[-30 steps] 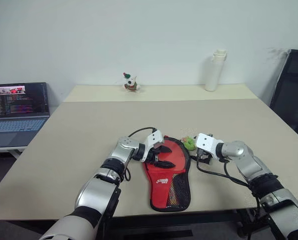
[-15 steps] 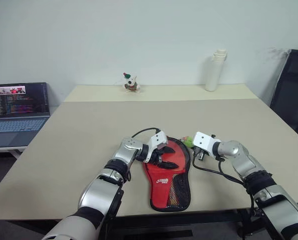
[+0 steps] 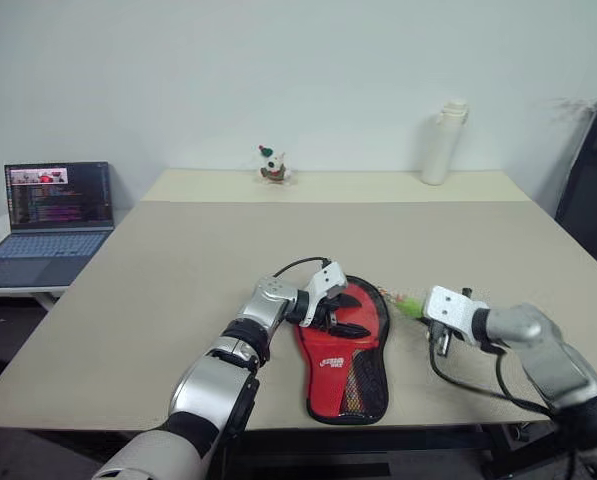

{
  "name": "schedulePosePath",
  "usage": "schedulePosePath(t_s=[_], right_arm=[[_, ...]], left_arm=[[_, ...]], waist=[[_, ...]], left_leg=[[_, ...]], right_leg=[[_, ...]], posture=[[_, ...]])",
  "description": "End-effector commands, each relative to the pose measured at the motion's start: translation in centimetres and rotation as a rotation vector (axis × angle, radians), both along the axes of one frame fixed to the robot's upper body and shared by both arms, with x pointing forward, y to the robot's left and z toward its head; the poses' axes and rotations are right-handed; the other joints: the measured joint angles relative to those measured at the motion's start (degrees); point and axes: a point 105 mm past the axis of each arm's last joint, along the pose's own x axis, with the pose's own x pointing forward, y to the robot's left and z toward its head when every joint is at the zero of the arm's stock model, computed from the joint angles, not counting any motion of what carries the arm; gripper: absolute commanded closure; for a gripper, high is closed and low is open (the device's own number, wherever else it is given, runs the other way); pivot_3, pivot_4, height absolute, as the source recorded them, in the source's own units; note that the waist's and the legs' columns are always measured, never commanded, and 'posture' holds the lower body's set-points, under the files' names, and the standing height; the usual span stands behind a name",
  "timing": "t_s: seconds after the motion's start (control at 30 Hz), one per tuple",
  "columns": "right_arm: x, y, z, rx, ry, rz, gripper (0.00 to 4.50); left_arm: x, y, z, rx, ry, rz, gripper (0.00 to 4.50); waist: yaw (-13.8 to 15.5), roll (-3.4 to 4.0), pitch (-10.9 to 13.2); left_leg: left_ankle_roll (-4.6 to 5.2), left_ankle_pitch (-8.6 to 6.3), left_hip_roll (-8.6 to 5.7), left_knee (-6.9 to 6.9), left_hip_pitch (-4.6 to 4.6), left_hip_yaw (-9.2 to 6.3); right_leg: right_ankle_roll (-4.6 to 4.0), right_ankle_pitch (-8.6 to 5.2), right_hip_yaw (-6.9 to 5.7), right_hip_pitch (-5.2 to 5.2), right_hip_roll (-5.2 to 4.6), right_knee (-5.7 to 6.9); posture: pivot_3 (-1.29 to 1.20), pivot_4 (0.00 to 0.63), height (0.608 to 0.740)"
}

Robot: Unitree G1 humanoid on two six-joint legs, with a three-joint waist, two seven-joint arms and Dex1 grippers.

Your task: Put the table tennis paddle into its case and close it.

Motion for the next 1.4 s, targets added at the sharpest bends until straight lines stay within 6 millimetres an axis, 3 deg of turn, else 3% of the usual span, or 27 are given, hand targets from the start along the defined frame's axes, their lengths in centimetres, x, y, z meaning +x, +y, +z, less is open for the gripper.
schedulePosePath(t_s=[0.03, 0.37, 0.73, 1.0, 1.17, 1.3, 1.4], right_arm=[[-3.4, 1.0, 1.2, 0.002, 0.034, 0.066, 4.47], [-13.3, 2.1, -0.6, 0.015, 0.344, 0.172, 4.47], [-19.3, 5.0, 0.0, 0.149, 0.606, 0.314, 4.47], [-20.5, 6.1, 0.9, 0.214, 0.662, 0.399, 4.47], [-19.4, 6.4, 1.1, 0.201, 0.633, 0.363, 4.47], [-18.1, 6.1, 1.9, 0.209, 0.620, 0.317, 3.50], [-17.2, 6.2, 2.6, 0.239, 0.599, 0.295, 2.38]], left_arm=[[-0.8, 0.4, -2.4, 0.049, 0.083, 0.017, 0.57], [-1.1, -0.1, -2.9, 0.050, 0.094, 0.011, 0.57], [-0.9, 0.4, -2.9, 0.058, 0.088, 0.026, 0.57], [-0.7, 0.8, -2.9, 0.062, 0.084, 0.038, 0.57], [-0.8, 0.8, -3.0, 0.063, 0.087, 0.033, 0.57], [-0.8, 0.8, -3.0, 0.063, 0.083, 0.032, 0.57], [-0.9, 0.7, -2.9, 0.062, 0.076, 0.022, 0.57]], waist=[[0.09, 0.00, -0.01], [0.29, -0.03, -0.10], [0.26, -0.10, -0.12], [0.20, -0.14, -0.12], [0.19, -0.17, -0.12], [0.20, -0.19, -0.13], [0.19, -0.20, -0.14]], left_leg=[[0.00, 0.00, 0.00, 0.00, 0.04, -0.01], [-0.02, -0.01, 0.04, 0.05, 0.16, -0.04], [-0.05, -0.03, 0.11, 0.04, 0.33, -0.11], [-0.06, -0.04, 0.13, 0.01, 0.51, -0.11], [-0.06, -0.04, 0.13, 0.01, 0.51, -0.11], [-0.06, -0.04, 0.15, 0.01, 0.53, -0.15], [-0.06, -0.04, 0.16, 0.01, 0.53, -0.20]], right_leg=[[0.01, -0.01, 0.00, 0.02, 0.00, 0.00], [0.04, -0.05, -0.10, 0.25, -0.01, -0.11], [0.08, -0.13, -0.20, 0.48, -0.07, -0.15], [0.05, -0.16, -0.22, 0.63, -0.08, -0.18], [0.05, -0.16, -0.21, 0.63, -0.08, -0.18], [0.04, -0.16, -0.20, 0.63, -0.08, -0.18], [0.04, -0.16, -0.20, 0.65, -0.09, -0.18]], posture=[[0.00, 0.150, 0.740], [0.00, 0.150, 0.740], [0.00, 0.150, 0.740], [0.00, 0.150, 0.740], [0.00, 0.150, 0.740], [0.00, 0.150, 0.740], [0.00, 0.150, 0.740]])
